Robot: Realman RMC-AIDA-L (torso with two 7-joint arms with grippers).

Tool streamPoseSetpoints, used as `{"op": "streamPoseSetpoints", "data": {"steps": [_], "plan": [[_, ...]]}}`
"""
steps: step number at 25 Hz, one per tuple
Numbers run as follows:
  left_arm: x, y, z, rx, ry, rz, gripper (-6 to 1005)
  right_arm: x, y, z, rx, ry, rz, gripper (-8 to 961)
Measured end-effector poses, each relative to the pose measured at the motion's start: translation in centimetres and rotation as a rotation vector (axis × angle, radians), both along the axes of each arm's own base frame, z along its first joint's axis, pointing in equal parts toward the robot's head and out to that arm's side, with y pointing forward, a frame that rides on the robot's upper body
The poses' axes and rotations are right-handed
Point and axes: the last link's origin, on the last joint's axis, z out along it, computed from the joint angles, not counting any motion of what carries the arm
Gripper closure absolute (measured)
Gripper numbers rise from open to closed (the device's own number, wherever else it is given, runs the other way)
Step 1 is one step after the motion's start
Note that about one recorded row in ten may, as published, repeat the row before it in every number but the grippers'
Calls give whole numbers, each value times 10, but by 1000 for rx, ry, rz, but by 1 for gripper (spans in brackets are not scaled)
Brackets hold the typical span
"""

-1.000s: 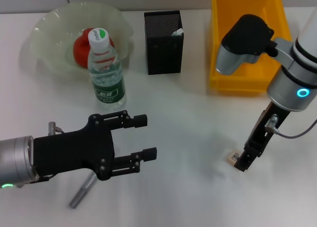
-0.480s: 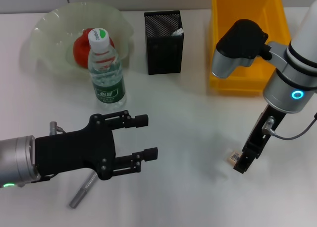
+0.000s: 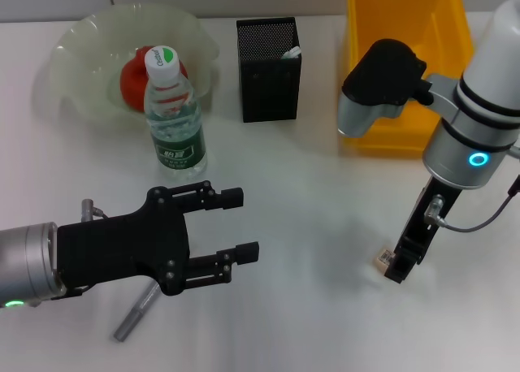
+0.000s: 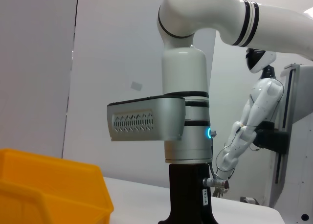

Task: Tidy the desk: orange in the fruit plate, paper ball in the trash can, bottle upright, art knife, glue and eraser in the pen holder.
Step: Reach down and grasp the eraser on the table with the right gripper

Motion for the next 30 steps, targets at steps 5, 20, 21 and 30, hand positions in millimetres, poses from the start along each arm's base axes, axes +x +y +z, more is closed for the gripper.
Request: {"op": "streamPoseSetpoints", "data": {"steps": [5,20,21,30], "plan": [[0,0,0,0,0,-1,317,0,1,-2,1,-5,11,459],[0,1,0,4,3,0,317,3,1,-8,2,-12,25,502],[0,1,0,3,3,-1,317,3,1,-9,0,-11,24,506],[0,1,0,4,3,-1,317,1,-1,-12,-12,-9,33,537]]}}
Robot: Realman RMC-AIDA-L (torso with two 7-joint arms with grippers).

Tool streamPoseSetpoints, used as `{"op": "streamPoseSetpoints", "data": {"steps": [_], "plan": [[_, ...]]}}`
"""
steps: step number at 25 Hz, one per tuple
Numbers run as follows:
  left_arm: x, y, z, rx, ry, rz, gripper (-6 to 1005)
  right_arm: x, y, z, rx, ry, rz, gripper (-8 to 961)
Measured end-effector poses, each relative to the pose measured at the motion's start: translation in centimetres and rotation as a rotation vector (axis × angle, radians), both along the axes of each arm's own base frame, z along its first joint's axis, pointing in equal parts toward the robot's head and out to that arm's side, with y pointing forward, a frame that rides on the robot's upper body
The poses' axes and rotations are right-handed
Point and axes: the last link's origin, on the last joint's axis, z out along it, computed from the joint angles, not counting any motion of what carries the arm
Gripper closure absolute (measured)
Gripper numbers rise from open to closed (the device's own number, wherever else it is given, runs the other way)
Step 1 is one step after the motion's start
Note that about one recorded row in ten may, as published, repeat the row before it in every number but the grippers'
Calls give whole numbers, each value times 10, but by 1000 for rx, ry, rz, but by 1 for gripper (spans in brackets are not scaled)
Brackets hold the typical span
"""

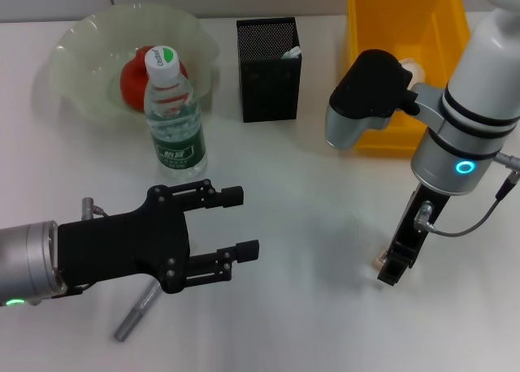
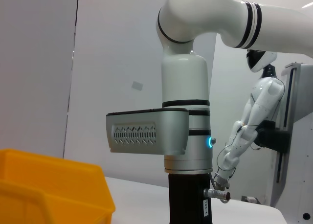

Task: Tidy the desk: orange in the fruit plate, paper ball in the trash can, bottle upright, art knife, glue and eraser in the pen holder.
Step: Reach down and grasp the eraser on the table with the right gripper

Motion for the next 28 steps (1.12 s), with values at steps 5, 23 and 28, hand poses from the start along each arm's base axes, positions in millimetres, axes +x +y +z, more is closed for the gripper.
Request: {"op": "streamPoseSetpoints", "data": {"steps": [5,23,28], "plan": [[0,0,0,0,0,0,317,0,0,0,-1,-1,-1,555],[0,-1,0,-4,-4,-3,316,2,0,0,5,-10,-8,625],[0,-1,0,-3,-3,-1,316,2,0,0,6,-10,-8,655]]}}
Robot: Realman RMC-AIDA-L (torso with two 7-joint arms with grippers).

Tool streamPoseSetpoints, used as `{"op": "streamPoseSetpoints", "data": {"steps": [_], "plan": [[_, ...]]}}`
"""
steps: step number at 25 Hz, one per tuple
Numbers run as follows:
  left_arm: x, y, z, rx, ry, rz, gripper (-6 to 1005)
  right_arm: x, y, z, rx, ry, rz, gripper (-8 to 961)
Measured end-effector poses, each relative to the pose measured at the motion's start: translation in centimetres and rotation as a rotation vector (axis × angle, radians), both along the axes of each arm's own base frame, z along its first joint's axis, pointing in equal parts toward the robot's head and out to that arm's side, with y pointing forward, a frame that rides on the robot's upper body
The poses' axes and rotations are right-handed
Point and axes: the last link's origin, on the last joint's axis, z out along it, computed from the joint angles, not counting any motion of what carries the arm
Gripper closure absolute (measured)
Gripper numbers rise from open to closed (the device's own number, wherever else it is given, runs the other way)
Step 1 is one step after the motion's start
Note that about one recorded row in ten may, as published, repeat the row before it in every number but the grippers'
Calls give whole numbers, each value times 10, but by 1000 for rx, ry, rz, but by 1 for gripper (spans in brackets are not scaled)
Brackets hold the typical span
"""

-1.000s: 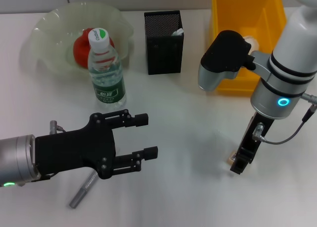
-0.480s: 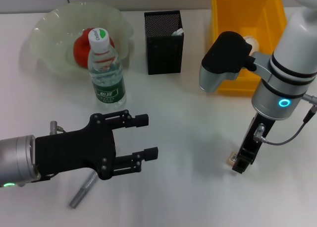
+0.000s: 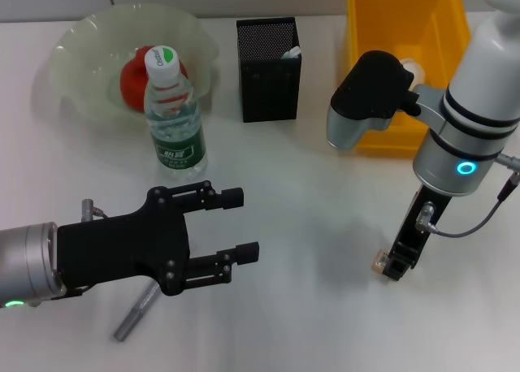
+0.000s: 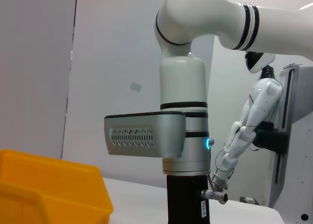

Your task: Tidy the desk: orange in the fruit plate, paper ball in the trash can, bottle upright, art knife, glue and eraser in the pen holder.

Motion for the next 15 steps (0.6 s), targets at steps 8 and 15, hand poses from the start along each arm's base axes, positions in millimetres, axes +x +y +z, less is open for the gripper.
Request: {"op": "streamPoseSetpoints", "data": {"steps": [8,15], "plan": [[0,0,0,2,1,2,317,-1,0,0,6,12,2,705],[0,1,0,4,1,3,318,-3,0,9,60,55,17,705]]}}
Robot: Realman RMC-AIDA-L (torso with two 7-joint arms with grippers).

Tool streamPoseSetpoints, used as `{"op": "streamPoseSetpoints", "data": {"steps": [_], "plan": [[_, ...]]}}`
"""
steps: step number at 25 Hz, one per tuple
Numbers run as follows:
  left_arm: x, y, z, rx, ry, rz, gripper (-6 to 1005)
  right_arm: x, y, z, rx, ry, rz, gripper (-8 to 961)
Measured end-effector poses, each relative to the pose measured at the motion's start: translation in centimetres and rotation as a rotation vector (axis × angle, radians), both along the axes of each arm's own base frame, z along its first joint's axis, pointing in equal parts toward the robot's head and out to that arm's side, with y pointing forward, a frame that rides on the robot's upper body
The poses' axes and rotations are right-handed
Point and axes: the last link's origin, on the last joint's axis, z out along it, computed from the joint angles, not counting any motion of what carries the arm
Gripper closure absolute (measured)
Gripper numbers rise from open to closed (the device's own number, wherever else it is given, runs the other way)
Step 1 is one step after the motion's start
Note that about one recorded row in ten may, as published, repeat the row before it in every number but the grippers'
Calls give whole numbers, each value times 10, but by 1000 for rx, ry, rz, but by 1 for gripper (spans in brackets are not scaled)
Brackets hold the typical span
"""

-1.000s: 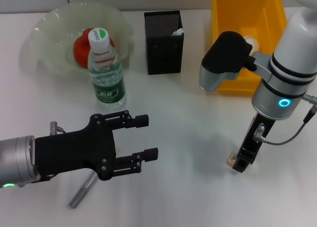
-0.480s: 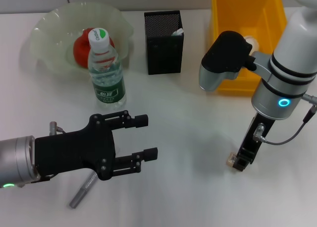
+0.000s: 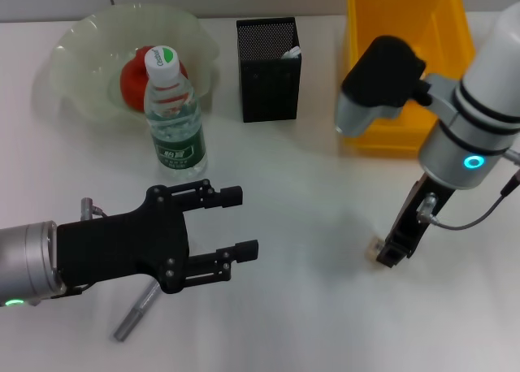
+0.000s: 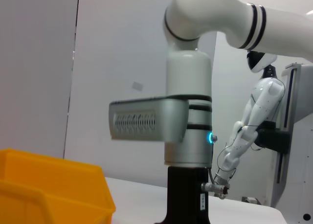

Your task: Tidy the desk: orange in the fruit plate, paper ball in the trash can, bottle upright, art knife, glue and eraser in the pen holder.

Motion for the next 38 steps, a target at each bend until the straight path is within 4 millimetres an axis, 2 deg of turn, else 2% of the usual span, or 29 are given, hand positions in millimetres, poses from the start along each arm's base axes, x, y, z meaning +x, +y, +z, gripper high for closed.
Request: {"op": "streamPoseSetpoints", "data": {"steps": [9,14,22,26,28,31,38], "plan": [[0,1,0,13,3,-11,318,-5,7,30,190,297,-3,704],[0,1,1,15,2,-11,317,10,17,48,349,520,-9,704],[-1,1,0,16,4,-5,317,30,25,63,564,928,123,708],[0,3,-1,19,7,-6,317,38,37,55,710,1109,185,709],[0,3,-2,16,5,-6,316,38,46,48,778,1134,247,708],[1,4,-3,14,3,-7,316,34,60,35,838,1117,328,708],[2,5,-3,16,4,-7,317,18,87,7,829,969,401,707]]}}
